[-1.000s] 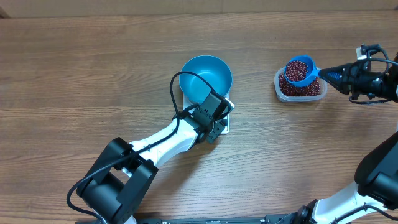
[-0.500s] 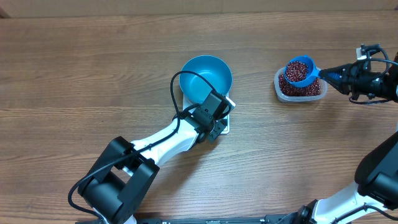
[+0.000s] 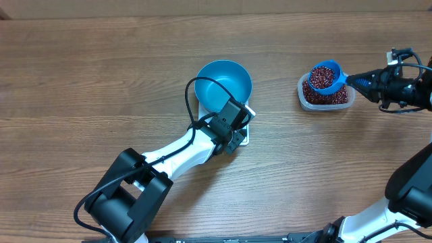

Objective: Scoop item into bowl and weigh 150g on scale
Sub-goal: 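Raise the left gripper away from the scale buttons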

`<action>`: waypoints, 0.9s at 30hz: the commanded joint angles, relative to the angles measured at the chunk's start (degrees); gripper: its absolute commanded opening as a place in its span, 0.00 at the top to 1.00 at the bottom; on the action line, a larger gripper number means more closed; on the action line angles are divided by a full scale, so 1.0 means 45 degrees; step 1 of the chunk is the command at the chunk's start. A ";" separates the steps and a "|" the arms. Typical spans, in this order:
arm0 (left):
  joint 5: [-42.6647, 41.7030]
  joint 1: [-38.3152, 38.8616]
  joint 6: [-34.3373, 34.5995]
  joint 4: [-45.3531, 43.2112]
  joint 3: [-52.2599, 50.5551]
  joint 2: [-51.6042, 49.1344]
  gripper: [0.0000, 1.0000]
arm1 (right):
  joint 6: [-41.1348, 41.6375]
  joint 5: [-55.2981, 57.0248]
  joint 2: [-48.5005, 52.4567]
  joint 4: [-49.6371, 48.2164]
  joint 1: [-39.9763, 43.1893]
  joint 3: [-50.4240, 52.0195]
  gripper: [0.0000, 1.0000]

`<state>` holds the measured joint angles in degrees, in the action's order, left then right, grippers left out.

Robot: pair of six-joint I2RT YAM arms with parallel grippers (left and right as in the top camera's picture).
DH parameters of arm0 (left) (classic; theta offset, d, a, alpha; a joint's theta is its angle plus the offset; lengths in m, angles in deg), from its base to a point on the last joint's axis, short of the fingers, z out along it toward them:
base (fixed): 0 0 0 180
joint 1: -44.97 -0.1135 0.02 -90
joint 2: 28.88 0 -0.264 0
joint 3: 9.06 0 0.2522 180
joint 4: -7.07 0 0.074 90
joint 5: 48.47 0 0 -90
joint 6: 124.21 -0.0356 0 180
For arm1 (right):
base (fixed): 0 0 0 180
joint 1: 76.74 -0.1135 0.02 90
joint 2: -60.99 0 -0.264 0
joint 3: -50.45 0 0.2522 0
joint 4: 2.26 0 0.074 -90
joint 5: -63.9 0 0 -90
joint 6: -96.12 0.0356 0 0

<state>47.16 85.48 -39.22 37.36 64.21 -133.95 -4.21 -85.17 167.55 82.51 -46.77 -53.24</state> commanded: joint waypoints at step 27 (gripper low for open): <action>0.0588 0.0000 0.0165 0.0403 0.0005 -0.0359 0.96 | -0.0155 -0.0301 -0.0005 -0.0049 0.0034 -0.0015 0.96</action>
<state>48.76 85.48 -38.79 38.02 64.32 -133.95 -4.23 -85.17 167.55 82.53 -46.77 -53.24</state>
